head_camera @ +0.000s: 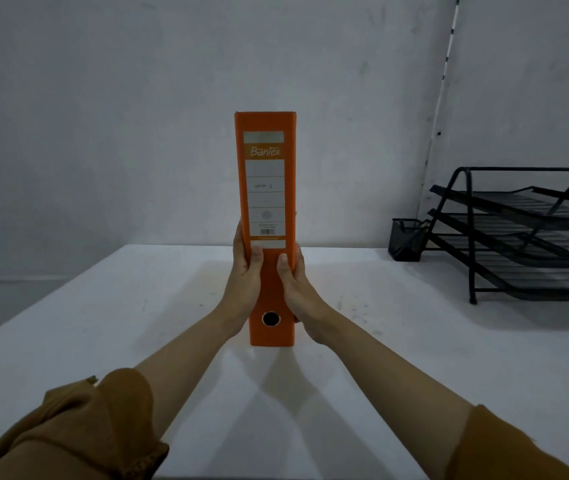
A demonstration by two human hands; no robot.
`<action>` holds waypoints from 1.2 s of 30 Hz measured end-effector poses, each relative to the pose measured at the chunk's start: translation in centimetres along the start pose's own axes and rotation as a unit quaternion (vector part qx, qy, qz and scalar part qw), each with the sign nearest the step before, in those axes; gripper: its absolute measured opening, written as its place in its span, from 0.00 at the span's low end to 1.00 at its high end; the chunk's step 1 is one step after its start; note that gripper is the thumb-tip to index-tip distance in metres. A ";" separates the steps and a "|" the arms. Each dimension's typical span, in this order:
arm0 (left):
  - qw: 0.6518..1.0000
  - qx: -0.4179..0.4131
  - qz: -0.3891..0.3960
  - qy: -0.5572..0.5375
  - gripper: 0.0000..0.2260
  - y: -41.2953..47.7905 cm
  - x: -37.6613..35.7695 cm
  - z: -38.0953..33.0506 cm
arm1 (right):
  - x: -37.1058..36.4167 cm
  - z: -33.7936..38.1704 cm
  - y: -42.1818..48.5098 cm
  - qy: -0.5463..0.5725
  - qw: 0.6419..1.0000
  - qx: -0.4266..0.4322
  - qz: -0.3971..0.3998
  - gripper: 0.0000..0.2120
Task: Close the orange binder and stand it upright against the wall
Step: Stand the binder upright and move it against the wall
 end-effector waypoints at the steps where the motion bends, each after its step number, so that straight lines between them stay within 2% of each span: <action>1: 1.000 0.001 -0.005 0.007 0.22 -0.1 1.0 0.2 | -1.0 -0.1 0.1 0.001 1.000 -0.004 0.009 0.25; 6: 0.999 0.008 -0.042 0.029 0.22 -0.6 7.3 1.4 | -7.2 -0.7 1.0 0.000 0.998 -0.030 0.052 0.27; 16: 0.986 0.012 -0.141 0.087 0.23 -2.0 19.8 3.6 | -19.3 -2.0 2.8 -0.009 0.987 -0.026 0.159 0.27; 20: 0.982 0.004 -0.145 0.119 0.26 -2.4 22.8 4.3 | -22.2 -2.6 3.8 0.000 0.983 -0.033 0.181 0.26; 24: 0.980 0.010 -0.140 0.139 0.28 -2.7 23.6 6.1 | -23.6 -4.1 4.9 0.024 0.985 -0.013 0.172 0.25; 29: 0.978 0.055 -0.159 0.126 0.26 -2.6 24.8 10.1 | -25.4 -7.4 5.9 0.026 0.989 0.013 0.147 0.25; 36: 0.976 0.111 -0.142 0.121 0.27 -1.2 26.5 15.1 | -27.1 -10.3 8.9 0.033 0.991 0.046 0.125 0.23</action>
Point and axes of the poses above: each hand's wrist, its own y-axis towards the middle knuckle, its own x-axis out of the back of the hand, z = x × y, the point moved 7 cm from there along y, towards the middle knuckle, and after that the axes turned 11 degrees about y, right-handed, at the moved point
